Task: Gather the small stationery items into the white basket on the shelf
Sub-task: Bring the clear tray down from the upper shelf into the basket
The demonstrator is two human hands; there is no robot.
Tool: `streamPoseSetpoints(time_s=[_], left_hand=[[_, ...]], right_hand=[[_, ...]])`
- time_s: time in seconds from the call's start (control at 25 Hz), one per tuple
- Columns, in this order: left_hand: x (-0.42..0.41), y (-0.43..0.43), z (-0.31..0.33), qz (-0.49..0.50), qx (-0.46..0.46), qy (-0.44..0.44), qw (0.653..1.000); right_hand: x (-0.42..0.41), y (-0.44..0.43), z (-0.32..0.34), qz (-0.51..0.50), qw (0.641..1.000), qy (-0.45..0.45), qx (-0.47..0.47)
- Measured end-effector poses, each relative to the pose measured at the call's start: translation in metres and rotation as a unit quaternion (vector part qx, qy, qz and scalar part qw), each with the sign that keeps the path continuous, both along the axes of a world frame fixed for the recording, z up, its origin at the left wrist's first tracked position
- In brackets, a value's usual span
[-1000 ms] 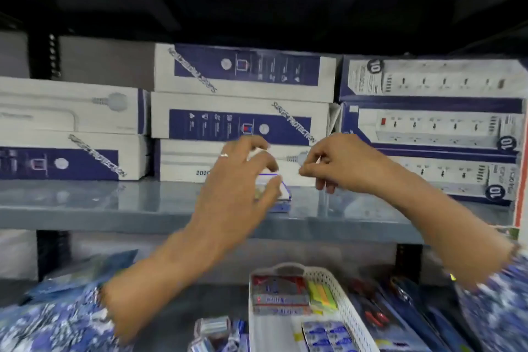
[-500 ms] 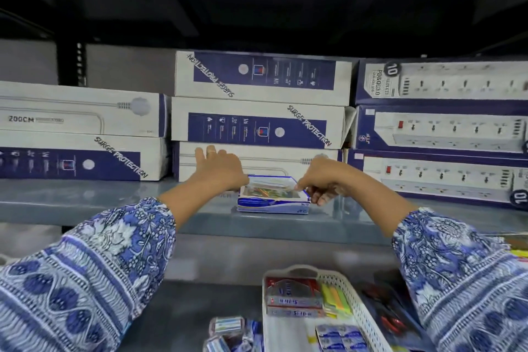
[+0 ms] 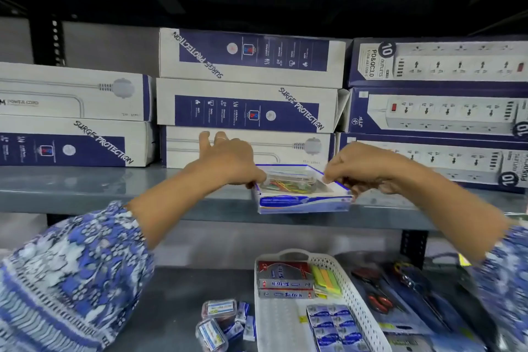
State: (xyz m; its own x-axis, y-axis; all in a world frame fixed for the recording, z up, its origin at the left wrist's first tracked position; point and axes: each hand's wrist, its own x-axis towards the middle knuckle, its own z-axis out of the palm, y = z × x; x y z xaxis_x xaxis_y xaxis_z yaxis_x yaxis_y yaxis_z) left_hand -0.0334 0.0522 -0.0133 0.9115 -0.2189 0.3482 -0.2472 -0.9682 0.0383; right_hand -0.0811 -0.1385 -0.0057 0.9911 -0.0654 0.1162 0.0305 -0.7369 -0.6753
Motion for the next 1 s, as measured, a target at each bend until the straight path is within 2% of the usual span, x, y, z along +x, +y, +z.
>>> streamPoseSetpoints(time_s=[0.28,0.52,0.64,0.8,1.0], left_hand=[[-0.072,-0.026,-0.017,-0.131,-0.042,-0.026,0.99],[-0.121,-0.037,-0.07,-0.219,-0.066,-0.083,0.97],[-0.117,-0.045,-0.11,-0.208,-0.045,-0.017,0.977],[-0.071,-0.053,-0.165,-0.14,-0.033,0.102,0.984],[0.011,-0.06,-0.236,-0.043,-0.032,0.128,0.99]], right_hand=[[-0.084,-0.044,-0.023,-0.002,1.0,0.002,0.027],[-0.137,-0.074,-0.07,-0.01,0.99,0.103,0.1],[-0.141,-0.077,-0.104,-0.024,0.985,0.129,0.115],[-0.106,-0.064,-0.147,-0.038,0.985,0.128,0.109],[-0.005,-0.056,-0.217,-0.082,0.989,0.116,0.038]])
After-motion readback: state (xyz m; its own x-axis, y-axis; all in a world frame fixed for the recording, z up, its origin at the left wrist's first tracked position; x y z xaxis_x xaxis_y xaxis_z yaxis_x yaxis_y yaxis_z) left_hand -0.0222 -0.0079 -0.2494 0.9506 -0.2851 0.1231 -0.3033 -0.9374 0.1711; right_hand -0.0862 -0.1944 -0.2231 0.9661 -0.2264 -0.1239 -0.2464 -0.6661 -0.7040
